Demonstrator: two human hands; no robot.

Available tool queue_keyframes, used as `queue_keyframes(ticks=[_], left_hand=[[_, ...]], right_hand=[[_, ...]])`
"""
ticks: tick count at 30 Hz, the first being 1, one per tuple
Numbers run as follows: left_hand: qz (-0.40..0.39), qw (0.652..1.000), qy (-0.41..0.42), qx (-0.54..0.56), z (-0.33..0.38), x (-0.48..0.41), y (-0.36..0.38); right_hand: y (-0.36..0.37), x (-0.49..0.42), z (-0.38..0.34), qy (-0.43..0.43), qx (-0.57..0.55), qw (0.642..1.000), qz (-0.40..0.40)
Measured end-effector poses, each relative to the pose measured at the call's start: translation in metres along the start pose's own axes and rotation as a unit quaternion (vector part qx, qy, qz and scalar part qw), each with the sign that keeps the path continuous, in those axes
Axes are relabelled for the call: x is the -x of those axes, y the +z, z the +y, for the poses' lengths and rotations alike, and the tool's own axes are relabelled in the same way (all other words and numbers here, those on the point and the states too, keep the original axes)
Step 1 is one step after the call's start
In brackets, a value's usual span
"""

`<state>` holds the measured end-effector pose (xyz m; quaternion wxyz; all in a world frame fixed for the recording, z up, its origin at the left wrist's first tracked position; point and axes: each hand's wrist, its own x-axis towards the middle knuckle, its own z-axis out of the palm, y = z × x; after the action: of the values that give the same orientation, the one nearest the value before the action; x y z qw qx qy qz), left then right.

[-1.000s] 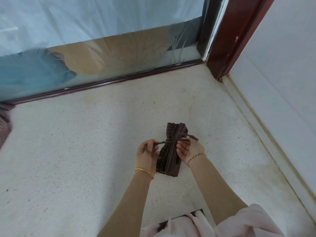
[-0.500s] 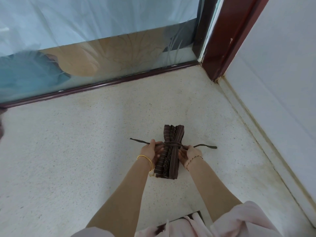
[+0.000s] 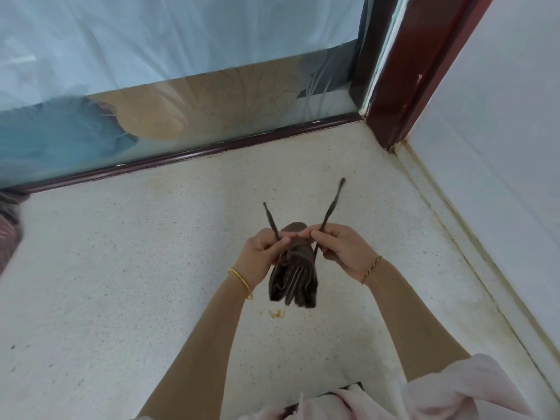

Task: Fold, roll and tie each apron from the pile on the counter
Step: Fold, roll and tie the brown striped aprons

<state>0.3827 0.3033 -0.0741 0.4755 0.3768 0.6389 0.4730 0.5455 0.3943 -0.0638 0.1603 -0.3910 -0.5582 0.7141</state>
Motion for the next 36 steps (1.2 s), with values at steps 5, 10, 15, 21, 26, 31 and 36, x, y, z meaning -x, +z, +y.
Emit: queue_keyframes(ticks=[5,10,15,21,26,31,36], left_hand=[[-0.089,0.976,-0.02,-0.196,-0.002,0.016,-0.007],[-0.118,0.961,-0.111,-0.225,-0.007,0.017,-0.006],[-0.059,0.985,-0.077,-0.143,-0.004,0.017,0.001],[0.103,0.991,-0.048,-0.076,-0.015,0.019,0.022],[0.039,0.99,-0.024,-0.133,-0.02,0.017,0.024],[-0.028,0.987,-0.012,-0.16,-0.015,0.018,0.018],[-0.014,0.987,-0.024,-0.161,-0.011,0.019,0.023]], right_hand=[[0.005,0.009,0.015,0.062,0.079,0.992,-0.071],[0.016,0.011,0.028,0.061,0.135,0.988,-0.046],[0.019,0.009,0.028,0.002,0.201,0.98,0.007],[0.032,0.017,0.032,-0.025,0.283,0.958,0.031],[0.032,0.023,0.043,0.007,0.297,0.955,0.011],[0.026,0.024,0.032,0.012,0.24,0.97,0.023],[0.022,0.019,0.02,0.023,0.301,0.953,0.008]])
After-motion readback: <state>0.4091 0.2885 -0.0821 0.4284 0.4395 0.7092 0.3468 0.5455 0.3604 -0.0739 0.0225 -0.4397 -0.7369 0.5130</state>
